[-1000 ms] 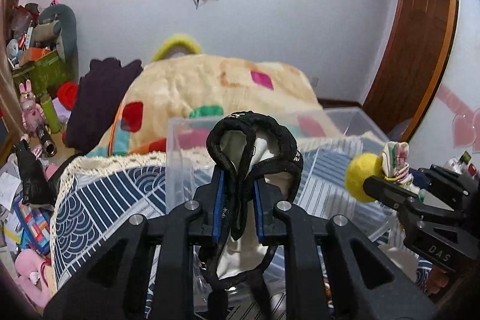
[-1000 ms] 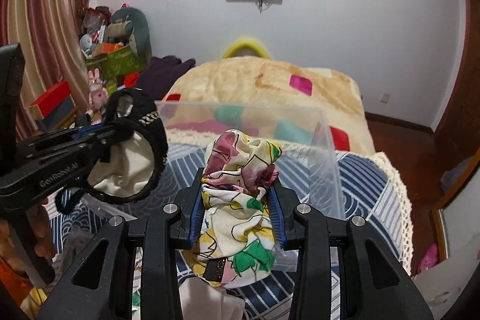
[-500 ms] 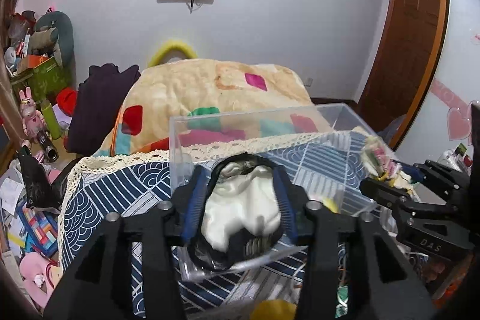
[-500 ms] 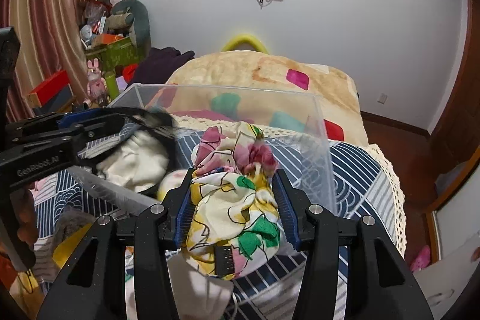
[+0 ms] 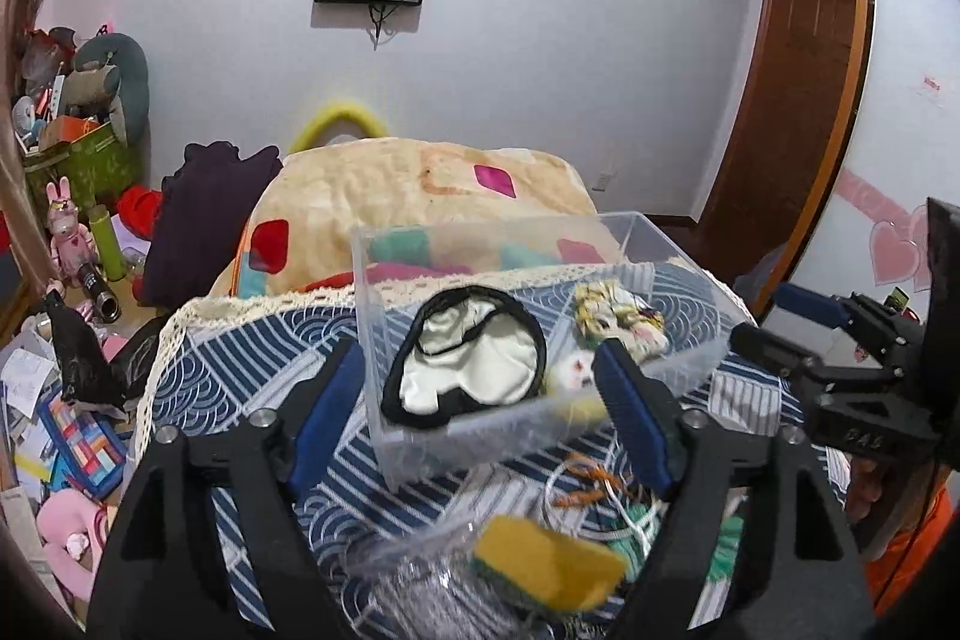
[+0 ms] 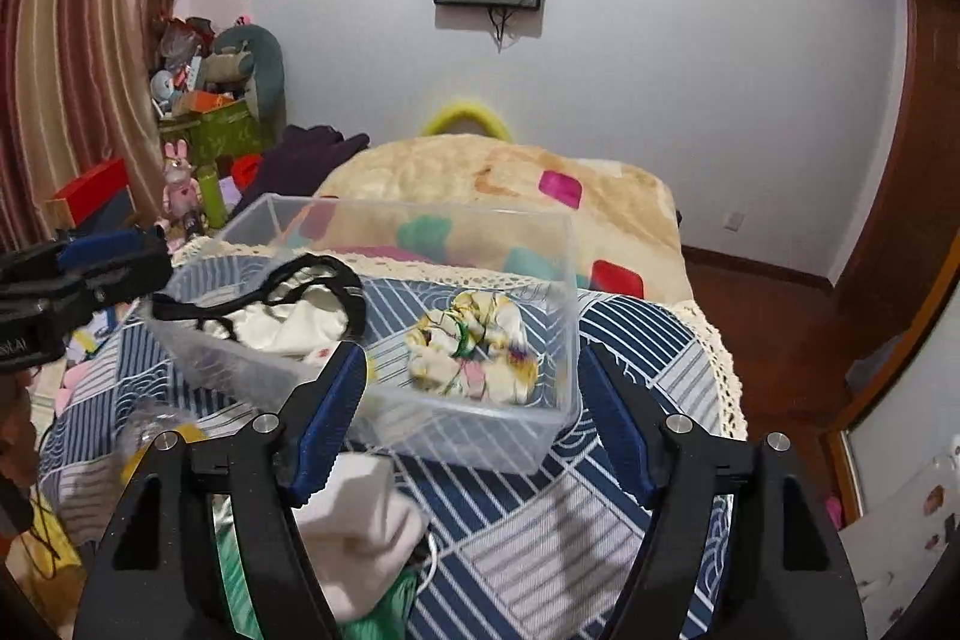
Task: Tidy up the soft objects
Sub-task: 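Lower the cloth bag and floral cloth into the clear box and open both tools, then grasp the yellow-green sponge with the left tool while the right tool grasps the white hat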
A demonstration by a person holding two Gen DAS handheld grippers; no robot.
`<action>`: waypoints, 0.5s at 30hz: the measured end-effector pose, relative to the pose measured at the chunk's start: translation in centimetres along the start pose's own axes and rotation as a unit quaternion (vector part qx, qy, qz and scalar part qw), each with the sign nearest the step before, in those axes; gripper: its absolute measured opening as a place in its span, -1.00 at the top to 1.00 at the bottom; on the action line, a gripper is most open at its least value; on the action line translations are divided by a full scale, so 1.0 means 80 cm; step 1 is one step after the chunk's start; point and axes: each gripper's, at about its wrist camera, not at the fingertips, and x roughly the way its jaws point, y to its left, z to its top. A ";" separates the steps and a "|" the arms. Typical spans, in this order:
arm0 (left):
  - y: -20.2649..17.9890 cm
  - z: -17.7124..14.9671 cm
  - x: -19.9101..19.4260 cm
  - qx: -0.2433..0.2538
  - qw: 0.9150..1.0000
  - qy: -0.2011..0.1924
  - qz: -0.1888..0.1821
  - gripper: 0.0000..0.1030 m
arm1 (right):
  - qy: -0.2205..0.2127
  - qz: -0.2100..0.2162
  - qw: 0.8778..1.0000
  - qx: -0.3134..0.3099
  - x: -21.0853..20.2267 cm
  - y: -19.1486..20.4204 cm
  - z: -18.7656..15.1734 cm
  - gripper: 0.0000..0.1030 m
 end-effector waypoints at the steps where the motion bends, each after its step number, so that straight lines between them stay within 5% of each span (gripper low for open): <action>1: -0.001 -0.004 -0.002 0.001 1.000 0.002 -0.001 -0.62 | -0.005 0.003 1.000 -0.001 -0.006 0.001 -0.002 -0.39; 4: -0.005 -0.021 -0.010 0.005 1.000 0.003 0.001 -0.70 | -0.021 0.015 1.000 0.006 -0.024 0.003 -0.011 -0.61; 15: -0.015 -0.083 -0.013 -0.005 0.999 0.026 -0.020 -0.80 | -0.007 0.048 0.998 0.034 -0.027 0.021 -0.054 -0.61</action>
